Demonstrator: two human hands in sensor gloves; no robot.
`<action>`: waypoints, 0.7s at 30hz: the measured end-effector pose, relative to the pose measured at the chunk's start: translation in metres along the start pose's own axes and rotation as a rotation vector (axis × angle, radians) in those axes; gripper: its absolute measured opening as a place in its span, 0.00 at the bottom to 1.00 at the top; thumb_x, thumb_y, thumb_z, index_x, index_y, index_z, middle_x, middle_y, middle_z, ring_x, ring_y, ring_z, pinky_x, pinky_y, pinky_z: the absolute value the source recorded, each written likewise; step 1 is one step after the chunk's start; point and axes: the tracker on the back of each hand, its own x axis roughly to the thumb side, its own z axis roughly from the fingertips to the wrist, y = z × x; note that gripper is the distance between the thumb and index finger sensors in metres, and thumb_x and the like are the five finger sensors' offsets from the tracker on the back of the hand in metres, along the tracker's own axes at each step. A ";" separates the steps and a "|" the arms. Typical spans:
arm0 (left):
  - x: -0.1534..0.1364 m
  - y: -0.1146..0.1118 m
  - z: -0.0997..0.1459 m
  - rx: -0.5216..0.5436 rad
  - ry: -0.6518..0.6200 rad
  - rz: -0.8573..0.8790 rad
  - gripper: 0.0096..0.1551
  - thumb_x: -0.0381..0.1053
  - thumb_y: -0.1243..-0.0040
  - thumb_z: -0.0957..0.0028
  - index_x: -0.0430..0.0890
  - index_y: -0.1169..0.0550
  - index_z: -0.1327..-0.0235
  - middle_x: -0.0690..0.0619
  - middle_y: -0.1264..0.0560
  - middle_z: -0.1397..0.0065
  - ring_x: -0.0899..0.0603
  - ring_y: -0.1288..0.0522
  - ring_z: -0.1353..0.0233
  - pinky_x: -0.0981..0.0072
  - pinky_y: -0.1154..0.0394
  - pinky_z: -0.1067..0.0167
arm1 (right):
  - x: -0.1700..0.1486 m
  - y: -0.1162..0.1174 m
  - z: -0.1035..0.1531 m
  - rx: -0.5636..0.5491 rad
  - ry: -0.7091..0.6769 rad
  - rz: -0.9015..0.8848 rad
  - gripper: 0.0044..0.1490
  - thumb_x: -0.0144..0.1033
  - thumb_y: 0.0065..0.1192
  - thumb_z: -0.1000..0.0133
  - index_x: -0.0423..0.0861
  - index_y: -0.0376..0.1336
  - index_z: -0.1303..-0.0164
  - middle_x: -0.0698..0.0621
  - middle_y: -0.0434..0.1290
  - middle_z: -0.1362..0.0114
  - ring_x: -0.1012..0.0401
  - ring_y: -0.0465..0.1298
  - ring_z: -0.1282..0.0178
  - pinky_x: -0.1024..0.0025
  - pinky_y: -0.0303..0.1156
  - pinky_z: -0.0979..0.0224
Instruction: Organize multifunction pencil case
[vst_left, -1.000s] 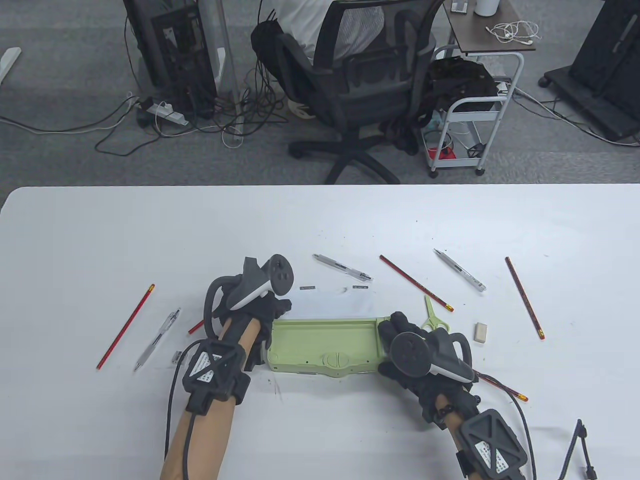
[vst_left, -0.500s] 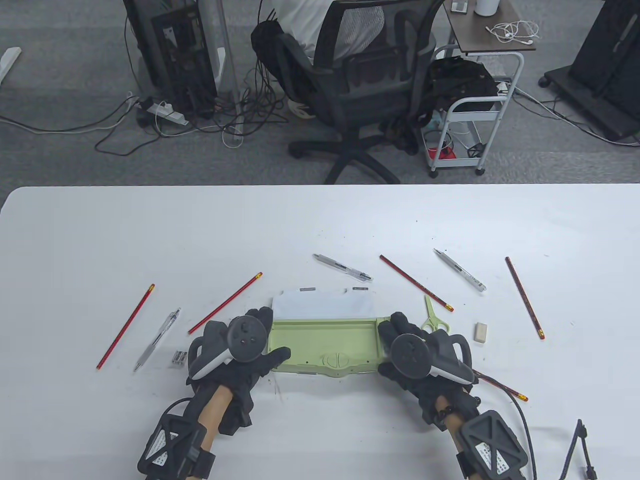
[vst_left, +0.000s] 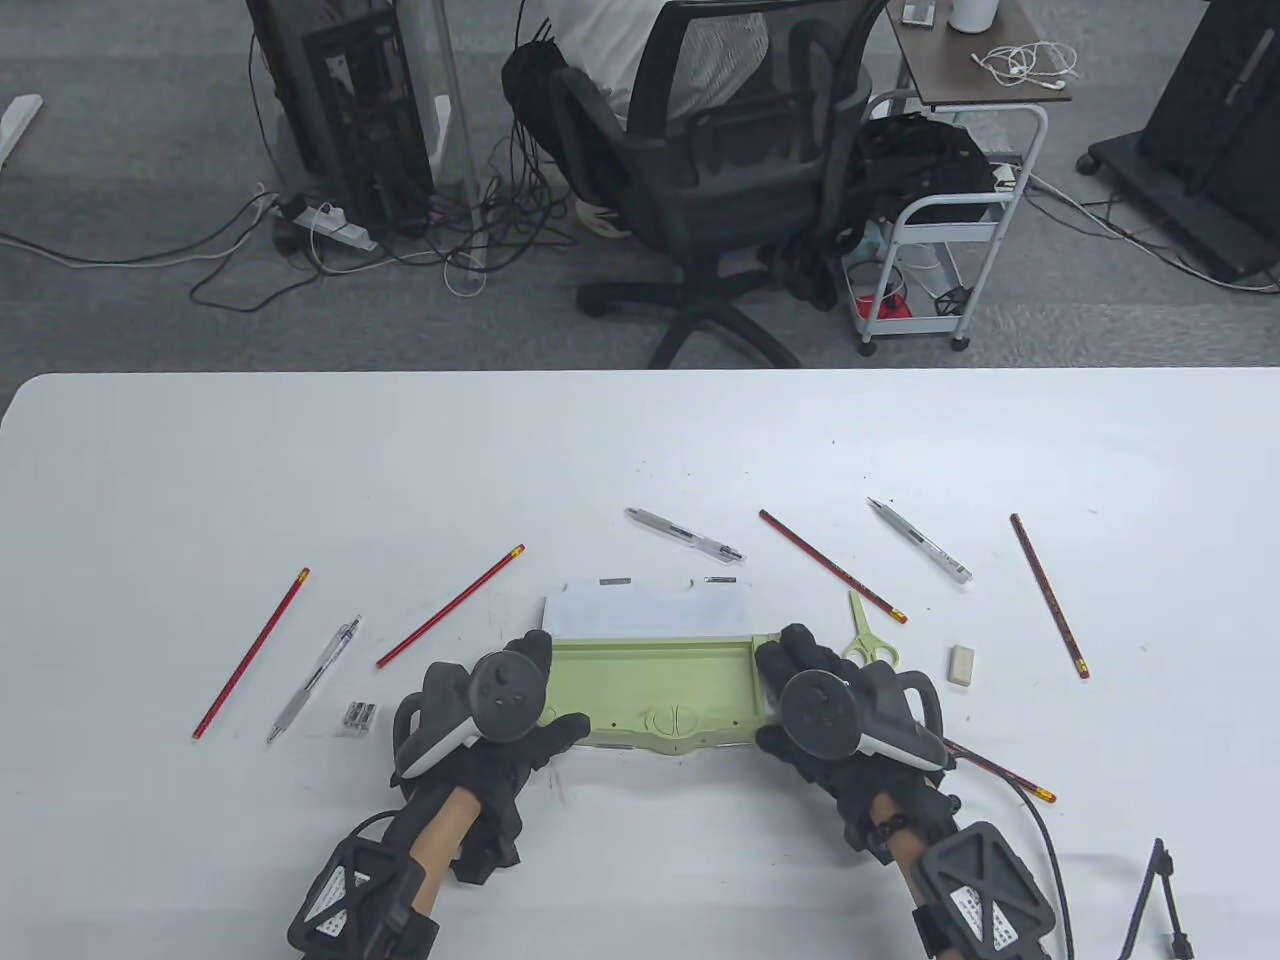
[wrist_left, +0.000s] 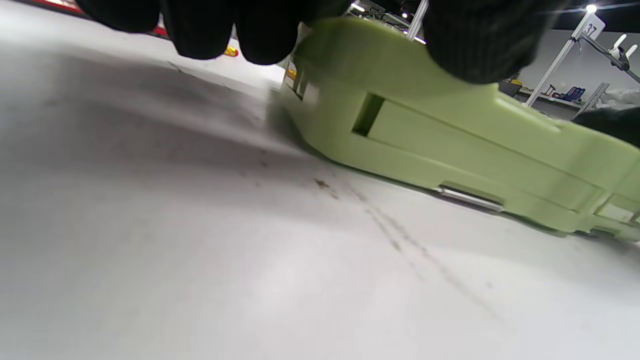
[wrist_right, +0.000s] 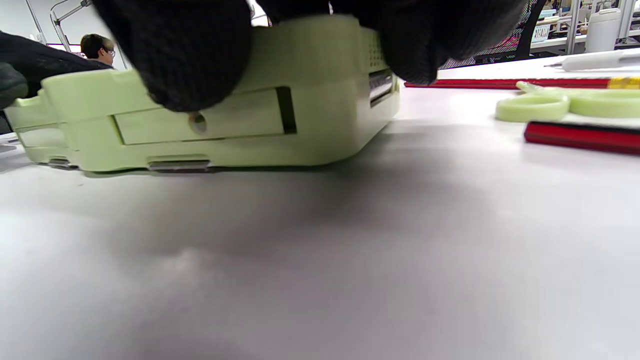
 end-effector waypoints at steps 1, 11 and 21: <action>0.001 0.000 0.000 -0.002 0.006 0.000 0.58 0.65 0.43 0.49 0.35 0.47 0.15 0.31 0.39 0.13 0.20 0.38 0.19 0.21 0.40 0.33 | 0.000 0.000 0.000 0.004 -0.002 -0.001 0.53 0.47 0.65 0.48 0.36 0.49 0.19 0.28 0.47 0.18 0.32 0.64 0.23 0.39 0.63 0.24; 0.003 0.001 -0.001 -0.012 0.022 -0.028 0.58 0.65 0.42 0.49 0.35 0.47 0.15 0.31 0.38 0.13 0.21 0.38 0.19 0.21 0.40 0.33 | -0.011 -0.049 0.013 -0.053 0.063 -0.012 0.51 0.49 0.62 0.46 0.34 0.51 0.18 0.28 0.56 0.19 0.28 0.61 0.23 0.32 0.61 0.25; 0.005 0.001 -0.001 -0.022 0.028 -0.040 0.58 0.65 0.43 0.49 0.35 0.48 0.15 0.31 0.39 0.13 0.20 0.38 0.19 0.21 0.40 0.33 | -0.093 -0.102 -0.030 -0.033 0.415 0.134 0.43 0.46 0.64 0.46 0.37 0.60 0.24 0.33 0.66 0.24 0.33 0.70 0.29 0.37 0.68 0.27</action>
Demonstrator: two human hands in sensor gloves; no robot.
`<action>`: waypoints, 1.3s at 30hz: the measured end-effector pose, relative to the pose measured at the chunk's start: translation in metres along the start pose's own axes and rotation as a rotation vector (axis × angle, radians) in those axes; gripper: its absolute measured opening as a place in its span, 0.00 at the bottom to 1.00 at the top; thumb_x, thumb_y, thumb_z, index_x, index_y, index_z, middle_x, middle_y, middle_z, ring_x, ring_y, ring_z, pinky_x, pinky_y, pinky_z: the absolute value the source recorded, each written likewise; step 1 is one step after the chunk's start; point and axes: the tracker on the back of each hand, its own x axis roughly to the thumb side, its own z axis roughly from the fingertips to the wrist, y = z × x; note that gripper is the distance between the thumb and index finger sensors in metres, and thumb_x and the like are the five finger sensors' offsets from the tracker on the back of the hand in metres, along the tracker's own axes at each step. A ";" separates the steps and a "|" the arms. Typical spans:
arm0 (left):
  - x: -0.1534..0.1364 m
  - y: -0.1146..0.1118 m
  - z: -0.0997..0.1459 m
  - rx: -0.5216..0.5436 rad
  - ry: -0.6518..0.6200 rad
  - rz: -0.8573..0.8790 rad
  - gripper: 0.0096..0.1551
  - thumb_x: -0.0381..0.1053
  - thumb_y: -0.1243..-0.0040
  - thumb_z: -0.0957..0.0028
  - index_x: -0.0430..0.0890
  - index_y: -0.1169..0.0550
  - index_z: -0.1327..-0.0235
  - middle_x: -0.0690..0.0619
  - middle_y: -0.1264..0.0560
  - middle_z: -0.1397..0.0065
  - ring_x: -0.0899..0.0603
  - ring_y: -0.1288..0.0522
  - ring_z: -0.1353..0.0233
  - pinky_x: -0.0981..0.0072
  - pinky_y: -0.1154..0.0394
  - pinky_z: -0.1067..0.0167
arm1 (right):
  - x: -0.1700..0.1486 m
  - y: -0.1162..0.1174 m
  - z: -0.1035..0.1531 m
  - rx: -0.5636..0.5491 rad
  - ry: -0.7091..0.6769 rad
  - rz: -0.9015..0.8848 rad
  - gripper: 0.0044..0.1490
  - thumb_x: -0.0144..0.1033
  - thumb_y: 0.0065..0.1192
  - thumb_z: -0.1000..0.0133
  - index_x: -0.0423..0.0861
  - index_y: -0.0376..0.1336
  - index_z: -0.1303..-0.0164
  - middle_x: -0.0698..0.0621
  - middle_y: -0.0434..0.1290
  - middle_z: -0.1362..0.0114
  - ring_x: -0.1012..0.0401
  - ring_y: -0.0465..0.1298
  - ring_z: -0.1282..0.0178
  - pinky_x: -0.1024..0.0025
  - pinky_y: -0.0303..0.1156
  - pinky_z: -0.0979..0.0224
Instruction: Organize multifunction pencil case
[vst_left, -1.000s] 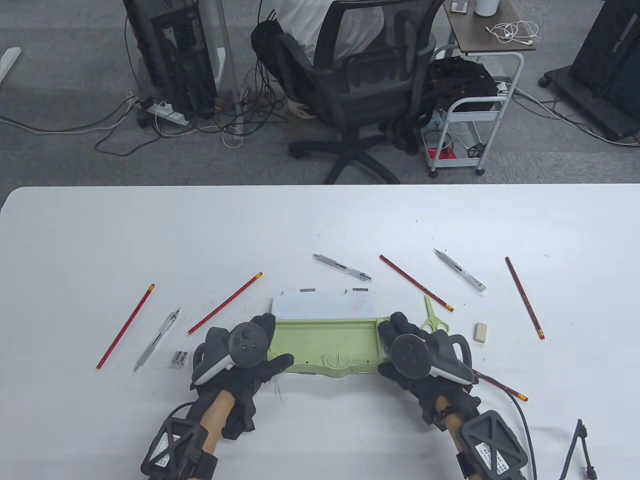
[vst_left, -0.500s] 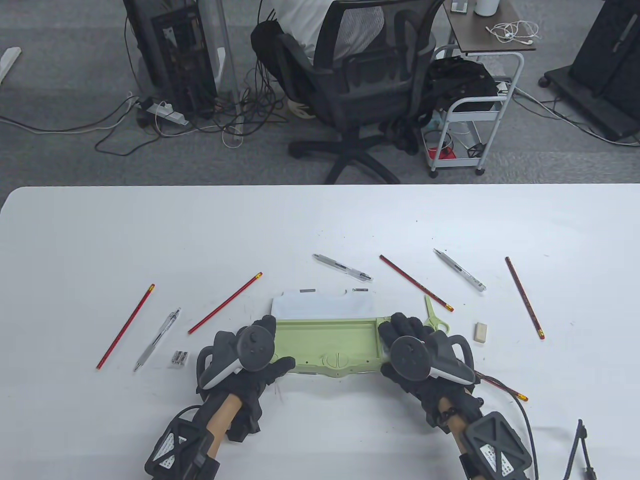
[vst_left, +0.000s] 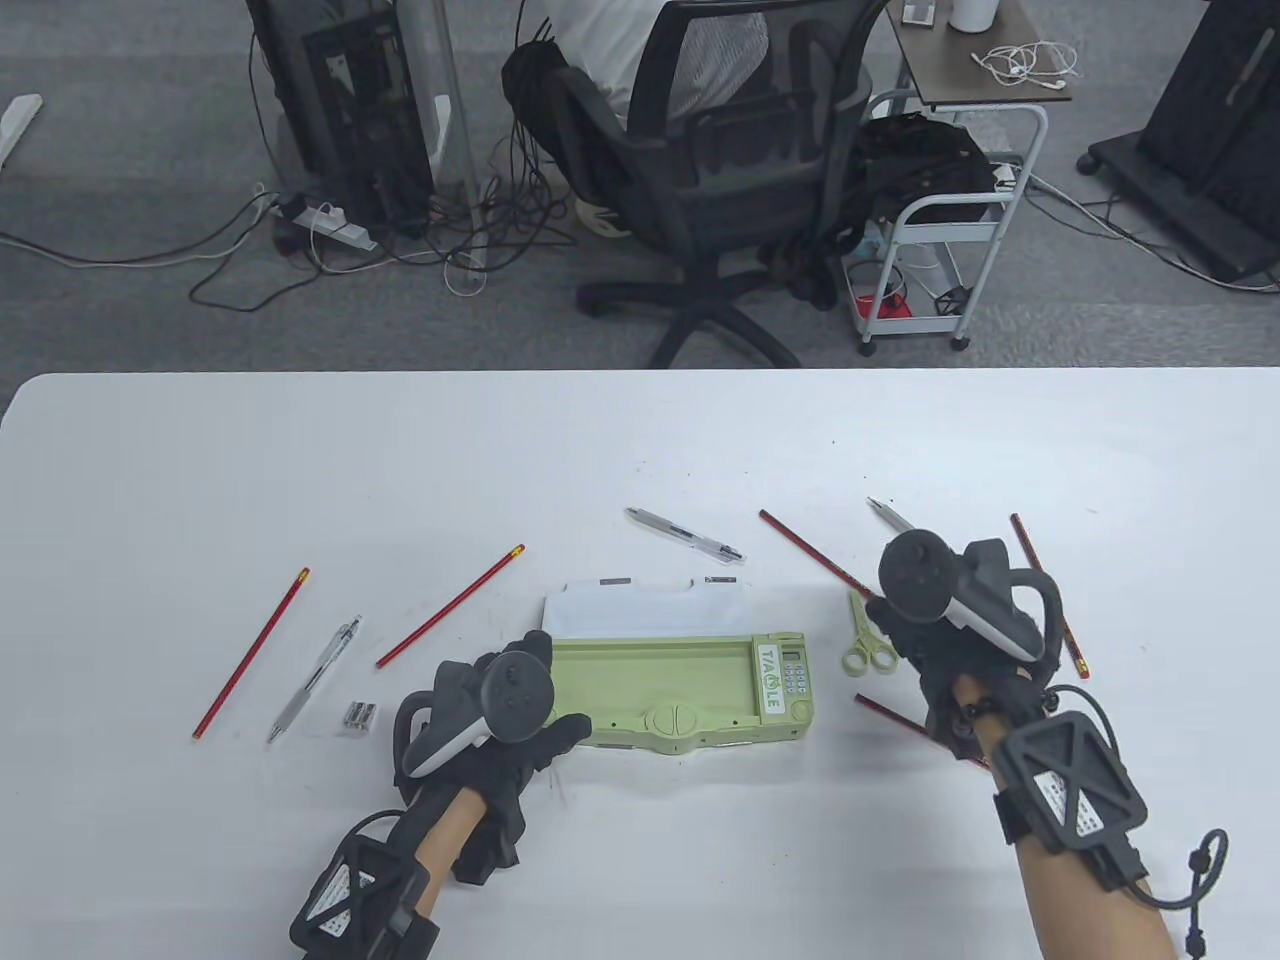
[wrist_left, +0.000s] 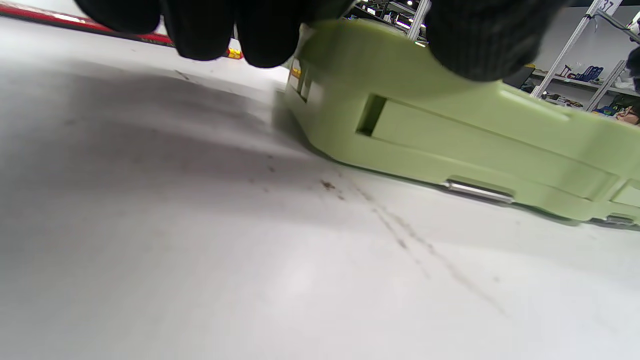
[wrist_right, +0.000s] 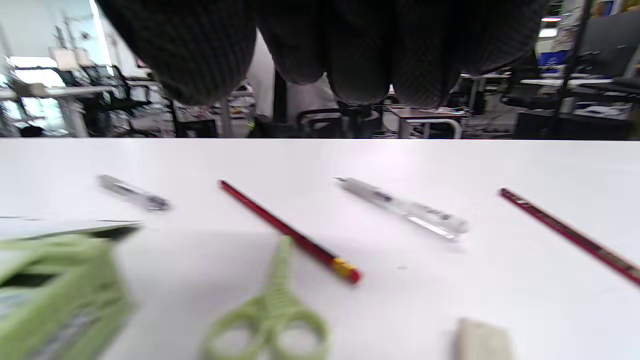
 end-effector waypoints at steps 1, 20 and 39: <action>0.000 0.000 0.000 -0.002 0.003 0.000 0.58 0.65 0.43 0.49 0.35 0.48 0.15 0.31 0.39 0.13 0.21 0.38 0.19 0.21 0.40 0.33 | -0.006 0.002 -0.011 0.012 0.033 0.030 0.42 0.46 0.65 0.46 0.38 0.60 0.25 0.33 0.66 0.24 0.34 0.70 0.29 0.37 0.68 0.27; 0.000 0.001 0.000 -0.016 0.010 0.011 0.58 0.65 0.43 0.48 0.36 0.48 0.15 0.31 0.39 0.13 0.21 0.38 0.19 0.22 0.40 0.33 | -0.038 0.074 -0.103 0.160 0.201 0.315 0.31 0.44 0.67 0.48 0.43 0.69 0.37 0.40 0.74 0.32 0.41 0.77 0.36 0.44 0.74 0.31; 0.001 0.001 0.000 -0.022 0.015 0.005 0.58 0.65 0.44 0.48 0.35 0.49 0.15 0.32 0.39 0.13 0.21 0.38 0.19 0.22 0.40 0.33 | 0.002 0.024 -0.040 0.019 -0.050 0.182 0.29 0.41 0.64 0.45 0.41 0.69 0.37 0.41 0.76 0.35 0.42 0.79 0.38 0.45 0.75 0.32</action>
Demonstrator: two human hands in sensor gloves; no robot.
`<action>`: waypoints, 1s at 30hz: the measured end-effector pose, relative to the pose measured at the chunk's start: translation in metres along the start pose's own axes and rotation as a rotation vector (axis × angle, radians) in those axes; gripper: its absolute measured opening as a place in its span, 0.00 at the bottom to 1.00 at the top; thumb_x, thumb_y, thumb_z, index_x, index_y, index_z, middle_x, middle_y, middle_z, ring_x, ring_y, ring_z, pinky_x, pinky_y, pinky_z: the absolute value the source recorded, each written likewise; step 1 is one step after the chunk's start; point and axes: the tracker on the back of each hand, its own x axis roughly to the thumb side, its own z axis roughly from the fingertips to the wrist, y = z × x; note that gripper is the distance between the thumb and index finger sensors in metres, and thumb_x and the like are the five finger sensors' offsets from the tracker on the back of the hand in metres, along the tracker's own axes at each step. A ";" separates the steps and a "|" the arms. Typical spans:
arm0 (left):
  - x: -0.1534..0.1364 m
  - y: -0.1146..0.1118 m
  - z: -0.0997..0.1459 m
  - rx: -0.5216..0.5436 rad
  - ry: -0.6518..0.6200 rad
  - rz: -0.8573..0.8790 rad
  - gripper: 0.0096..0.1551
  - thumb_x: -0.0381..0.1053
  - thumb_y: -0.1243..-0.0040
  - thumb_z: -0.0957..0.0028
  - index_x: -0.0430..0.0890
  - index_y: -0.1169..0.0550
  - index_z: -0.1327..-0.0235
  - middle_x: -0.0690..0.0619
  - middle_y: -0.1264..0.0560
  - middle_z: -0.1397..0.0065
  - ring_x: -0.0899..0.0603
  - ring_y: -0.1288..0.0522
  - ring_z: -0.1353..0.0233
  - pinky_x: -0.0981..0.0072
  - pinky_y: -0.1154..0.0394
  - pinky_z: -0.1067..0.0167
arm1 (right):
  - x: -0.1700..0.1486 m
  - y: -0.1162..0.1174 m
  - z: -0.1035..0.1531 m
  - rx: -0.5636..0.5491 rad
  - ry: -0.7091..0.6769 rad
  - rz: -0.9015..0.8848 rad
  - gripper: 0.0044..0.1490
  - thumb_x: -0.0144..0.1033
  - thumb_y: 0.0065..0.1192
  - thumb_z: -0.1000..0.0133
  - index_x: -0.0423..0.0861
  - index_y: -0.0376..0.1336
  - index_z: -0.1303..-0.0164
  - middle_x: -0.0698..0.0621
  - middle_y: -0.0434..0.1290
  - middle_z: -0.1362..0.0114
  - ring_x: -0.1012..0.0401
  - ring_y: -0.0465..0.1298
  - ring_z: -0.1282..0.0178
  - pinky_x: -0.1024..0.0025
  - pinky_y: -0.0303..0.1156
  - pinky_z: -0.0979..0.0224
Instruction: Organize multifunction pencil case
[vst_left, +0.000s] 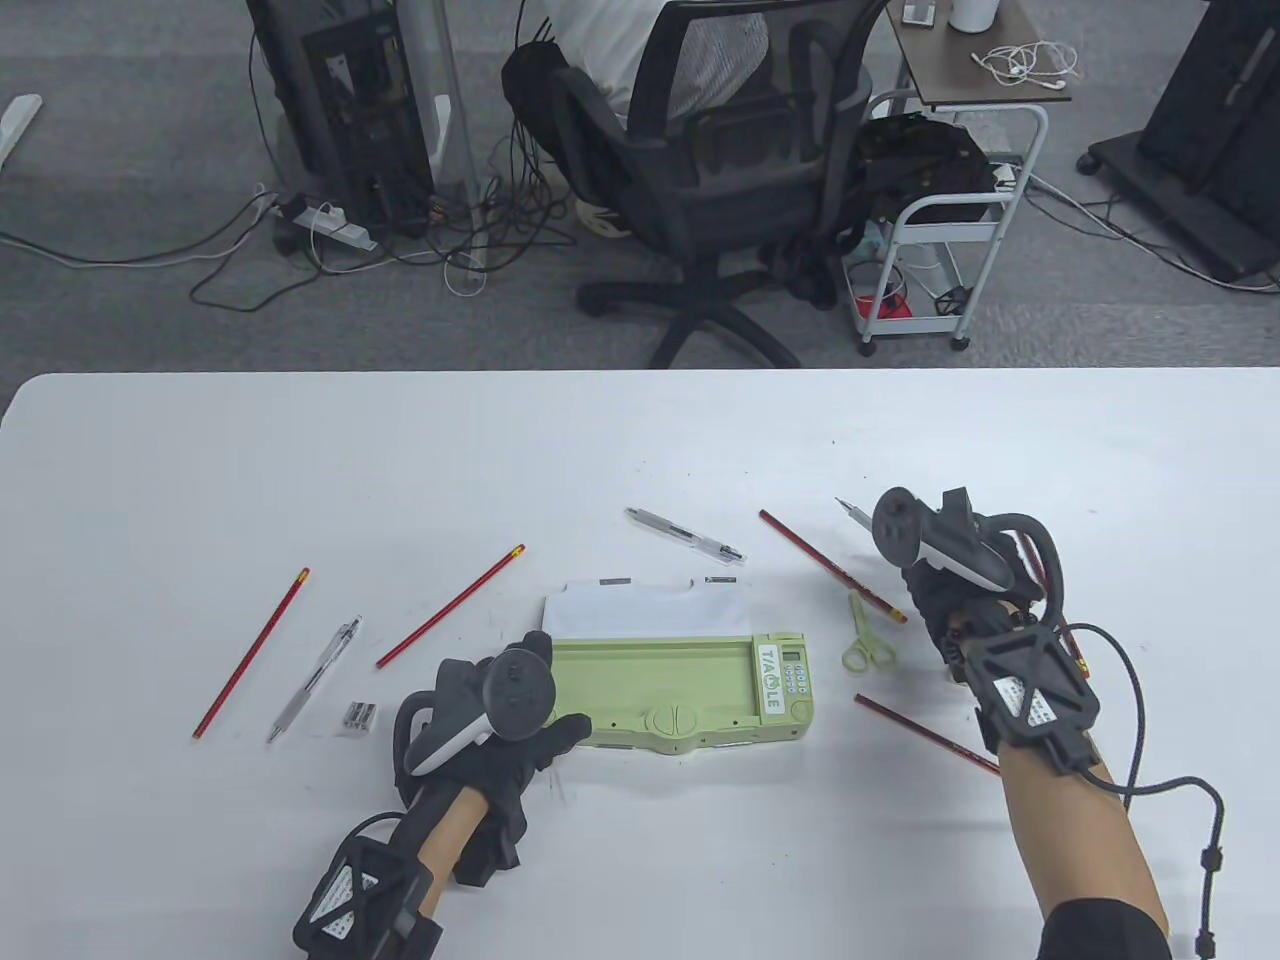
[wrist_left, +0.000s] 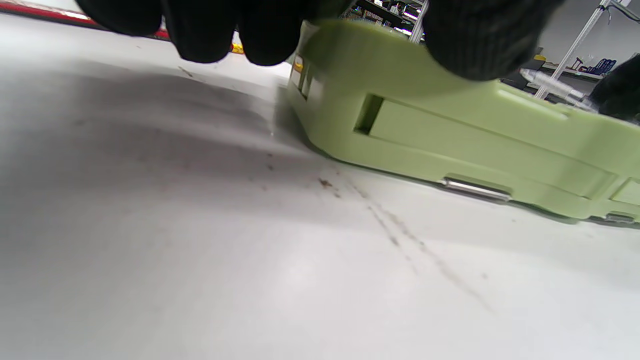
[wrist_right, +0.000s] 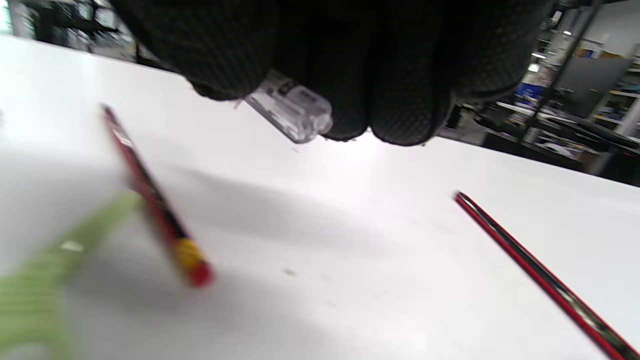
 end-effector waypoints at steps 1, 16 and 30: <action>0.000 0.000 0.000 0.000 0.000 0.000 0.58 0.65 0.44 0.48 0.36 0.49 0.15 0.32 0.39 0.13 0.21 0.37 0.19 0.22 0.40 0.32 | 0.006 -0.004 0.006 -0.009 -0.025 -0.009 0.29 0.41 0.64 0.46 0.42 0.69 0.37 0.41 0.76 0.35 0.42 0.79 0.38 0.45 0.75 0.32; -0.007 0.000 0.000 0.013 -0.010 0.101 0.58 0.64 0.40 0.49 0.36 0.48 0.15 0.32 0.36 0.14 0.25 0.33 0.20 0.25 0.36 0.33 | 0.129 -0.027 0.069 -0.117 -0.351 -0.043 0.28 0.42 0.65 0.47 0.43 0.70 0.38 0.42 0.76 0.35 0.43 0.79 0.38 0.45 0.76 0.32; -0.012 0.002 0.001 -0.026 -0.021 0.147 0.58 0.63 0.38 0.48 0.37 0.49 0.15 0.33 0.37 0.14 0.26 0.34 0.19 0.24 0.37 0.32 | 0.175 -0.011 0.061 -0.114 -0.456 0.101 0.28 0.42 0.66 0.47 0.44 0.70 0.39 0.43 0.76 0.35 0.43 0.79 0.37 0.45 0.75 0.32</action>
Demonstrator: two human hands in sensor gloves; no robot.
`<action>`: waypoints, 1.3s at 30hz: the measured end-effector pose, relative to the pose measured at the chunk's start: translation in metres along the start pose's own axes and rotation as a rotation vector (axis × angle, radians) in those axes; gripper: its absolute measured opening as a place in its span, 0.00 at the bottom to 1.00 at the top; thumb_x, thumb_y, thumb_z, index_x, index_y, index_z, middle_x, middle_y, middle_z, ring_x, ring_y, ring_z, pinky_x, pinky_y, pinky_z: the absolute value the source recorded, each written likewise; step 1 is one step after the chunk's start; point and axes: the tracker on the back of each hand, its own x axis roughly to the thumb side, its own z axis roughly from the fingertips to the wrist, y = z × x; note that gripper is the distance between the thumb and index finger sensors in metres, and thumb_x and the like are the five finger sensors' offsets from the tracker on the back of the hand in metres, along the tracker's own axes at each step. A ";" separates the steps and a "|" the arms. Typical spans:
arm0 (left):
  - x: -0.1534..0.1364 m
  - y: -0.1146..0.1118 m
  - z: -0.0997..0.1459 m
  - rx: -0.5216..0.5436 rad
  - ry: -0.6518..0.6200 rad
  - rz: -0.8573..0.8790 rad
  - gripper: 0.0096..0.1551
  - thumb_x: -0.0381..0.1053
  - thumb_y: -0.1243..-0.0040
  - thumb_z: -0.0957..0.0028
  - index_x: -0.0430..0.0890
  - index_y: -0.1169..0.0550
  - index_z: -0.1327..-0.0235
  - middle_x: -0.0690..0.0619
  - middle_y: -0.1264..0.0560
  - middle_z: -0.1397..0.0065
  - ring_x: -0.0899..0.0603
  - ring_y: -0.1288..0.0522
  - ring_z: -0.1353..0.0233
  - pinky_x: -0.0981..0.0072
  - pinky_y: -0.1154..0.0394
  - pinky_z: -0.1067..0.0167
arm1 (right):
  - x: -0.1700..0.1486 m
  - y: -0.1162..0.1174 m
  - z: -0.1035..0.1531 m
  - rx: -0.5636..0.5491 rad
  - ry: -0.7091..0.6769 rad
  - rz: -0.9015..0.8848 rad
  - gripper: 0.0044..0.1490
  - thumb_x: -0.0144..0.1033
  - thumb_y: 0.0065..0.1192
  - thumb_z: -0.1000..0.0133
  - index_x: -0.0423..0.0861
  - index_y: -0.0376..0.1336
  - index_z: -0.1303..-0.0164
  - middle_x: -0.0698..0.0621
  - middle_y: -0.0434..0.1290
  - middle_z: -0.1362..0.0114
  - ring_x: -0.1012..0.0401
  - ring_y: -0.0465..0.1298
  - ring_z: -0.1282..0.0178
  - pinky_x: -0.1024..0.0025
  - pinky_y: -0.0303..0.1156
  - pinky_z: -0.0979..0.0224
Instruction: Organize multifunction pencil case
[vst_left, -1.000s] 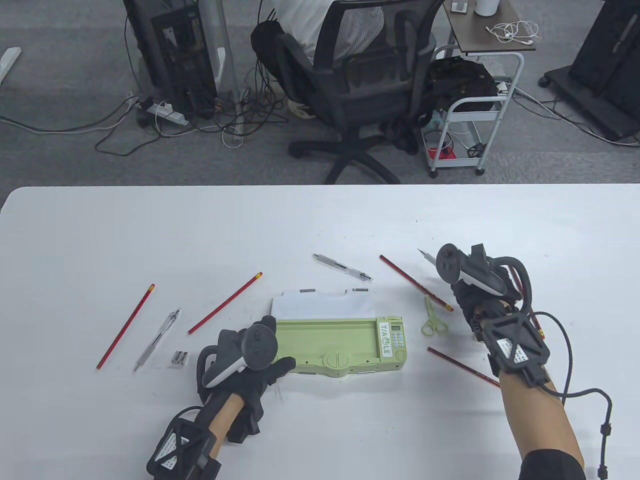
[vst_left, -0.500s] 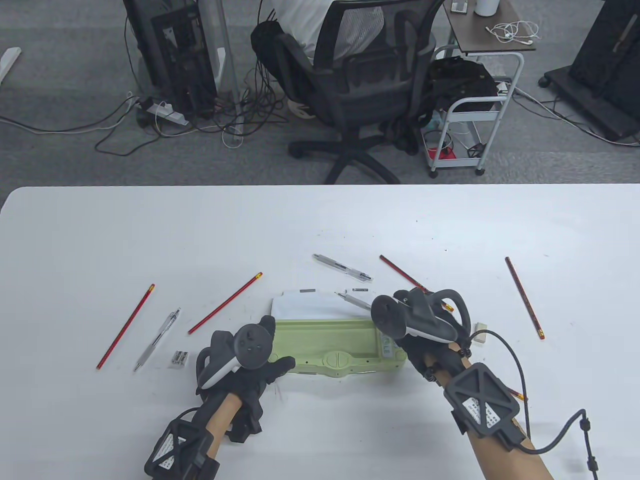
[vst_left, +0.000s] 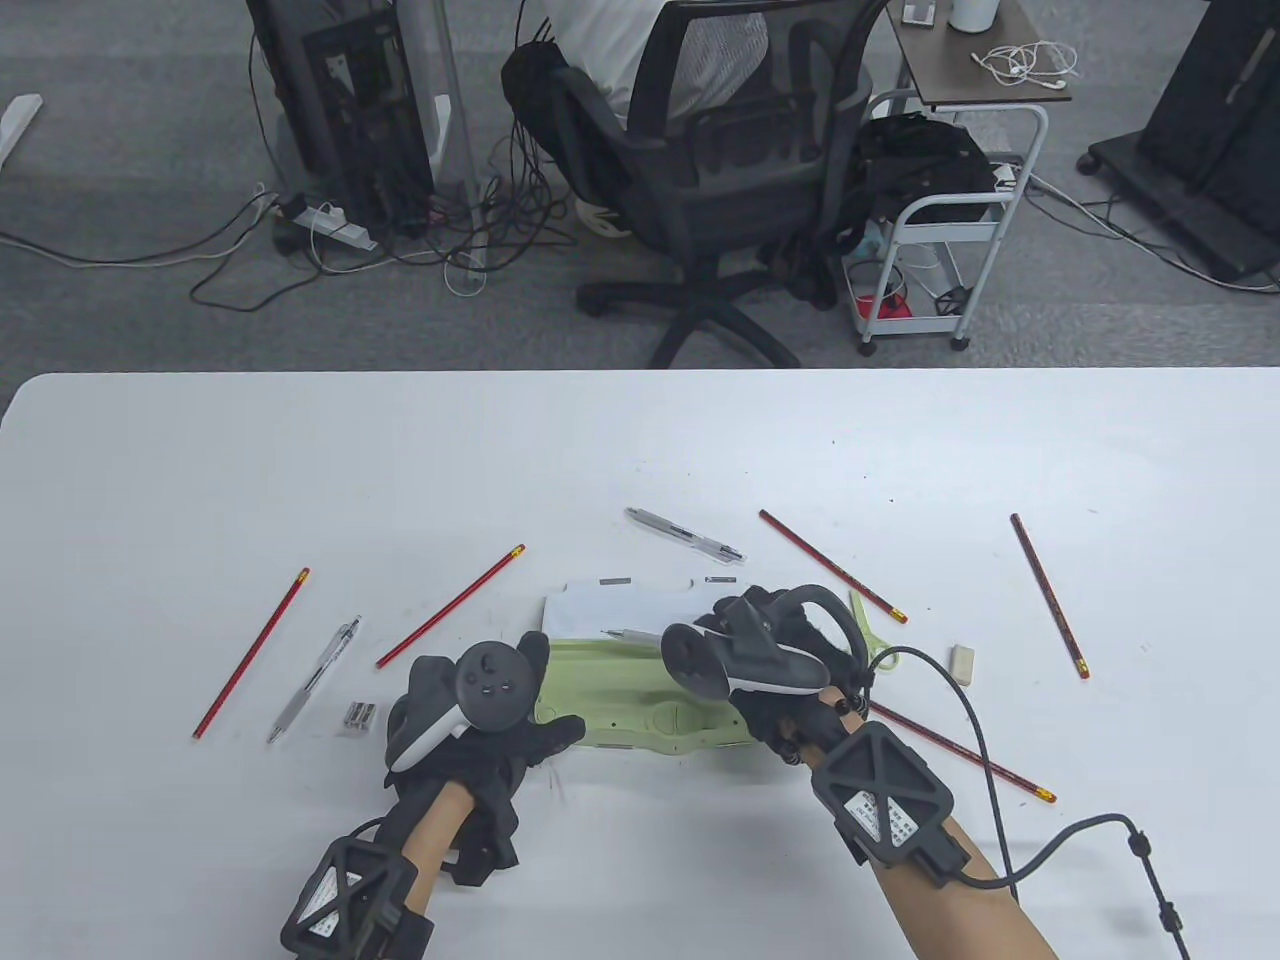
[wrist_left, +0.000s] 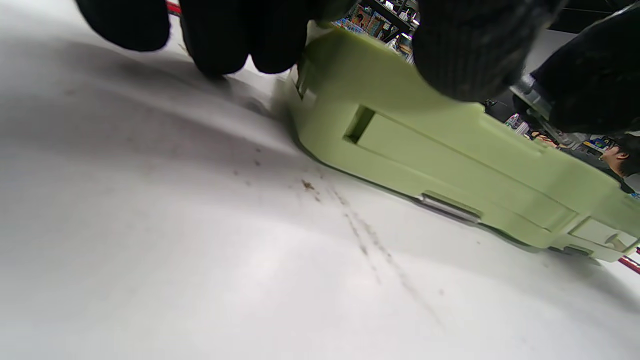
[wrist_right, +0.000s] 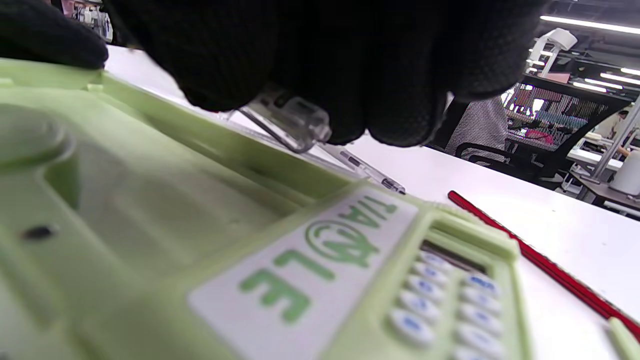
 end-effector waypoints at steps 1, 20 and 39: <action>0.000 0.000 0.000 -0.001 0.000 0.001 0.58 0.63 0.38 0.48 0.37 0.49 0.15 0.33 0.37 0.14 0.26 0.34 0.19 0.24 0.36 0.32 | 0.001 0.001 0.000 -0.002 -0.007 0.016 0.28 0.42 0.66 0.47 0.44 0.70 0.39 0.43 0.76 0.35 0.43 0.79 0.37 0.45 0.75 0.32; -0.001 0.001 0.000 -0.001 -0.002 0.008 0.57 0.63 0.38 0.48 0.37 0.49 0.15 0.34 0.37 0.14 0.26 0.34 0.19 0.24 0.37 0.32 | 0.016 0.016 -0.004 -0.049 -0.027 0.174 0.27 0.44 0.68 0.49 0.46 0.70 0.42 0.45 0.76 0.36 0.45 0.79 0.39 0.46 0.76 0.32; -0.002 0.001 0.000 -0.007 -0.004 0.004 0.57 0.62 0.38 0.47 0.38 0.49 0.15 0.34 0.37 0.14 0.27 0.34 0.19 0.24 0.37 0.32 | -0.012 0.001 -0.005 -0.062 0.047 0.012 0.27 0.43 0.66 0.48 0.46 0.70 0.40 0.44 0.77 0.36 0.44 0.79 0.38 0.46 0.76 0.32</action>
